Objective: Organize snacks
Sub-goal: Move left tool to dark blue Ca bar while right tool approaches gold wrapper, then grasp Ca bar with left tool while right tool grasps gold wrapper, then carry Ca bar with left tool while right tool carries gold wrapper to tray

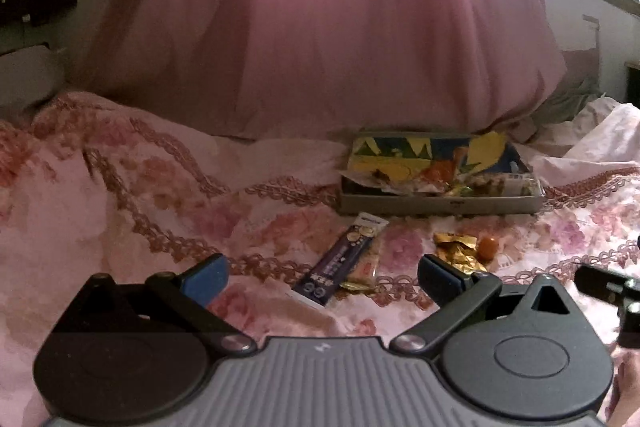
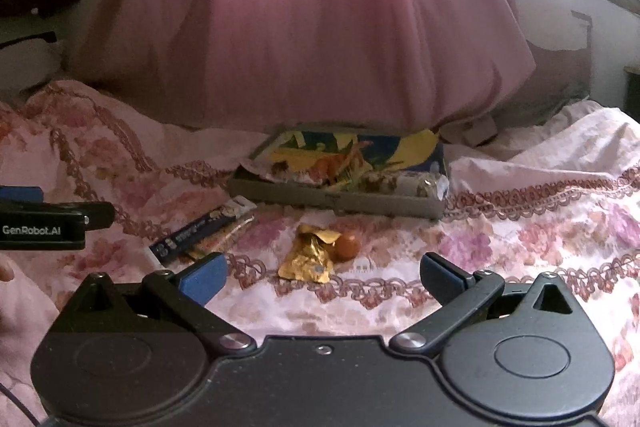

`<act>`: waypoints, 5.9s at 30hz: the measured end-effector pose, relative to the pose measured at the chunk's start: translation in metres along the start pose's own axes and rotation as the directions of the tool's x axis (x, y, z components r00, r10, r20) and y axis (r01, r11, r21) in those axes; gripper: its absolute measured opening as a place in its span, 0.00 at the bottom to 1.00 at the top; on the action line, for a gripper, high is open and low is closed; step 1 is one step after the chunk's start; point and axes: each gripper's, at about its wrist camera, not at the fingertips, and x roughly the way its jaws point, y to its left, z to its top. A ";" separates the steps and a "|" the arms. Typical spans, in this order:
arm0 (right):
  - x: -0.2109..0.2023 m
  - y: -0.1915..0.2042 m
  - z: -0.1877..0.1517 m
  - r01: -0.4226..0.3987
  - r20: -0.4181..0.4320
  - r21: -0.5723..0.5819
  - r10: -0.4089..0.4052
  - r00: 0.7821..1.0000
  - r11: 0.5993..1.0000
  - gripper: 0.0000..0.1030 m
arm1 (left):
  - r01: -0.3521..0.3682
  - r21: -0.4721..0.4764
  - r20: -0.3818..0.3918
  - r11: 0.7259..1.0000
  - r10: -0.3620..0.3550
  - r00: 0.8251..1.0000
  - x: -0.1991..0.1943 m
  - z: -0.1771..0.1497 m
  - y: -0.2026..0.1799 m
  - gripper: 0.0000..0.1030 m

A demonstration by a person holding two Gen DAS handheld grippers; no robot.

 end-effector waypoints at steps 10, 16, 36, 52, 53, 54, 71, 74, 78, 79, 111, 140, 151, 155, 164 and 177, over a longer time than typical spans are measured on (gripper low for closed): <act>0.007 0.007 -0.003 -0.004 -0.029 -0.037 0.003 1.000 0.999 0.99 | -0.044 0.009 -0.049 0.999 0.044 0.998 0.006 0.000 -0.001 1.00; 0.018 0.008 -0.004 -0.019 -0.062 -0.029 0.017 0.998 0.999 0.99 | -0.054 -0.027 -0.132 0.998 0.050 0.990 0.025 0.002 0.007 1.00; 0.048 0.010 -0.007 -0.056 -0.159 -0.012 0.053 0.986 0.998 0.99 | -0.029 -0.088 -0.220 0.996 0.009 0.975 0.052 0.006 0.015 1.00; 0.096 0.003 0.022 -0.117 -0.224 -0.125 0.087 0.971 0.985 0.99 | 0.044 -0.387 -0.412 0.921 -0.215 0.886 0.112 0.015 0.062 1.00; 0.101 0.003 0.024 -0.126 -0.221 -0.141 0.093 0.971 0.982 0.99 | 0.047 -0.390 -0.416 0.920 -0.222 0.882 0.115 0.016 0.063 1.00; 0.105 0.004 0.026 -0.135 -0.218 -0.155 0.100 0.971 0.979 0.99 | 0.049 -0.387 -0.421 0.921 -0.224 0.879 0.117 0.018 0.064 1.00; 0.170 -0.002 0.009 -0.201 -0.321 -0.080 0.166 0.932 0.976 0.99 | 0.108 -0.098 -0.501 0.989 -0.143 0.854 0.219 0.042 -0.003 1.00; 0.180 -0.006 0.009 -0.216 -0.339 -0.024 0.195 0.920 0.976 0.99 | 0.119 -0.028 -0.487 0.993 -0.117 0.866 0.222 0.035 -0.005 1.00; 0.198 -0.007 0.009 -0.221 -0.351 0.025 0.215 0.911 0.975 0.99 | 0.115 -0.001 -0.486 0.993 -0.101 0.868 0.232 0.031 0.001 1.00; 0.202 -0.008 0.009 -0.221 -0.352 0.037 0.220 0.910 0.975 0.99 | 0.121 -0.001 -0.488 0.993 -0.106 0.866 0.235 0.031 0.002 1.00; 0.240 0.003 0.003 -0.200 -0.325 0.068 0.211 0.922 0.977 0.59 | 0.306 0.072 -0.513 0.949 -0.228 0.827 0.212 0.015 -0.025 0.47; 0.229 0.036 -0.001 -0.148 -0.262 -0.199 0.093 0.961 0.969 0.28 | 0.274 -0.129 -0.502 0.953 -0.301 0.811 0.213 0.019 -0.009 0.43; 0.202 0.064 -0.007 -0.107 -0.149 -0.446 0.044 0.988 0.889 0.21 | 0.295 -0.164 -0.457 0.941 -0.337 0.823 0.198 0.023 -0.005 0.40; 0.198 0.054 0.001 -0.172 -0.148 -0.373 0.124 0.981 0.912 0.20 | 0.288 -0.162 -0.461 0.944 -0.330 0.824 0.197 0.023 -0.004 0.40; 0.215 0.029 0.013 -0.303 -0.207 -0.088 0.280 0.937 0.949 0.22 | 0.266 -0.202 -0.453 0.942 -0.331 0.828 0.200 0.022 -0.001 0.40; 0.212 0.053 0.002 -0.198 -0.208 -0.288 0.141 0.968 0.937 0.14 | 0.296 -0.249 -0.404 0.922 -0.376 0.834 0.201 0.025 -0.001 0.39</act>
